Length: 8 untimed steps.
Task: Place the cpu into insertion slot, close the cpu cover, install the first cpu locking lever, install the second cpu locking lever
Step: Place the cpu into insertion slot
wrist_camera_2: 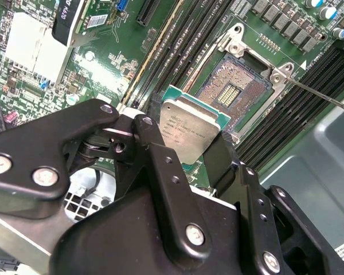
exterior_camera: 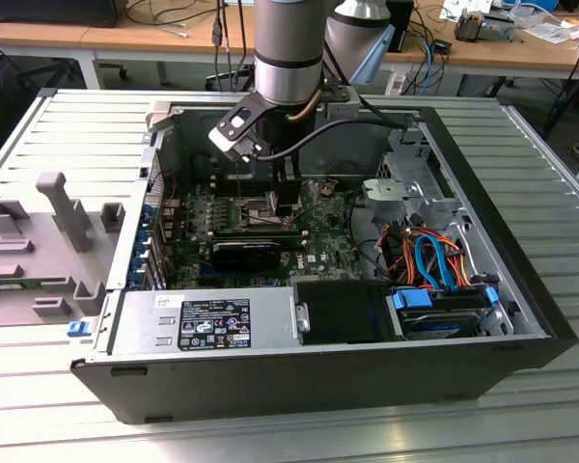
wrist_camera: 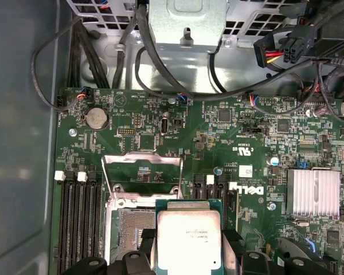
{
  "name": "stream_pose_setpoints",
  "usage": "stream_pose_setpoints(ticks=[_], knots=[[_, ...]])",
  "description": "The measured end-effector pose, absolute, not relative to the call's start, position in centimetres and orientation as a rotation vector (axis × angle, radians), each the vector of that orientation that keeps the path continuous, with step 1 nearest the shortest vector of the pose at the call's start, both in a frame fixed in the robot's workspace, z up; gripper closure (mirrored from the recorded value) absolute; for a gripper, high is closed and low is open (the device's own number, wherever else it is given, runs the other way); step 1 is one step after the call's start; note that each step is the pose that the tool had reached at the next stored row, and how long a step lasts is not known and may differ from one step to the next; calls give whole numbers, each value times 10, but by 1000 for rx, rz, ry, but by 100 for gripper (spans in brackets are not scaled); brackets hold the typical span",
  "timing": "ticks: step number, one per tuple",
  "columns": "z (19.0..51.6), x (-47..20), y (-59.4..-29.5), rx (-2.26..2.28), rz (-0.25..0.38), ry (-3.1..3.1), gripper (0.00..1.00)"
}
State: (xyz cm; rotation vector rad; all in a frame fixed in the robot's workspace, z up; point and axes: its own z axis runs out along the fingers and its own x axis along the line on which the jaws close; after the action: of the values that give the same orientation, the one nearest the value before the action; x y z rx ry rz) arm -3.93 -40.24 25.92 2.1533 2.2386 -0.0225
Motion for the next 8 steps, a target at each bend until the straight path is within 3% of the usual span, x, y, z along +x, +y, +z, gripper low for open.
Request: stream_pose_setpoints(ticks=[8], knots=[[259,-39,-402,2159,-23,2233,46]])
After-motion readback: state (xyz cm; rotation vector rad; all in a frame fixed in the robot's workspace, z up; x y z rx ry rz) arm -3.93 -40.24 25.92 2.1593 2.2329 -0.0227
